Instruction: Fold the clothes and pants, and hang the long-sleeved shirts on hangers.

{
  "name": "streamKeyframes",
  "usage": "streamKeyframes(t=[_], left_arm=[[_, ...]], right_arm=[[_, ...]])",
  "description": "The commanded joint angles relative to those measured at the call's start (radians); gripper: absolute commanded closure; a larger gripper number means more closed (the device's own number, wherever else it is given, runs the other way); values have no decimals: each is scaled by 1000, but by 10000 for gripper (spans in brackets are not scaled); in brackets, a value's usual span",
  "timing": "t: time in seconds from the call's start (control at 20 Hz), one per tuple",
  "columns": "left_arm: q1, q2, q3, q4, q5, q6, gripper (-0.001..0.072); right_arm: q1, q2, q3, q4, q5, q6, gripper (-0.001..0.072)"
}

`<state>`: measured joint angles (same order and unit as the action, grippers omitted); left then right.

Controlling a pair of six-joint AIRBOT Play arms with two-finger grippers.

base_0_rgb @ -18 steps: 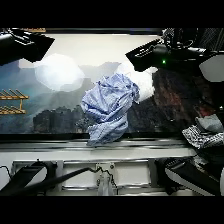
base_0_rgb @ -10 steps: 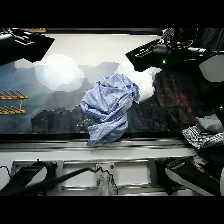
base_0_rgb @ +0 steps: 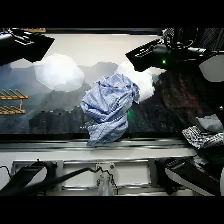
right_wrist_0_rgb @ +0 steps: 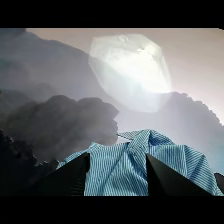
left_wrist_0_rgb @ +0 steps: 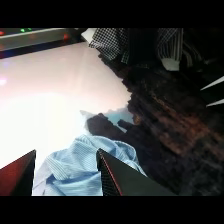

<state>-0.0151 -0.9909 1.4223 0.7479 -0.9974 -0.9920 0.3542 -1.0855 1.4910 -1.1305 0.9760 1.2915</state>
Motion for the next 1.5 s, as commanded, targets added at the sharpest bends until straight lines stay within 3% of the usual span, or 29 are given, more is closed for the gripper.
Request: streamKeyframes(t=[0.0,0.5,0.85,0.95,1.1,1.45], left_arm=[[-5,0,-1,0,-17,0,282],[-8,0,-3,1,-45,-42,282],[-8,-52,-3,0,-132,-43,282],[-8,-94,-3,1,-156,-80,282],[-11,-158,-3,0,-159,-128,282],[-44,-220,-3,1,-159,-127,282]], right_arm=[[1,-1,0,0,0,0,287],[2,-1,0,1,-109,0,287],[2,-1,0,1,-118,0,287],[2,-2,0,1,-136,0,287],[2,-14,0,-2,-131,1,286],[2,-61,-3,-7,-101,2,286]])
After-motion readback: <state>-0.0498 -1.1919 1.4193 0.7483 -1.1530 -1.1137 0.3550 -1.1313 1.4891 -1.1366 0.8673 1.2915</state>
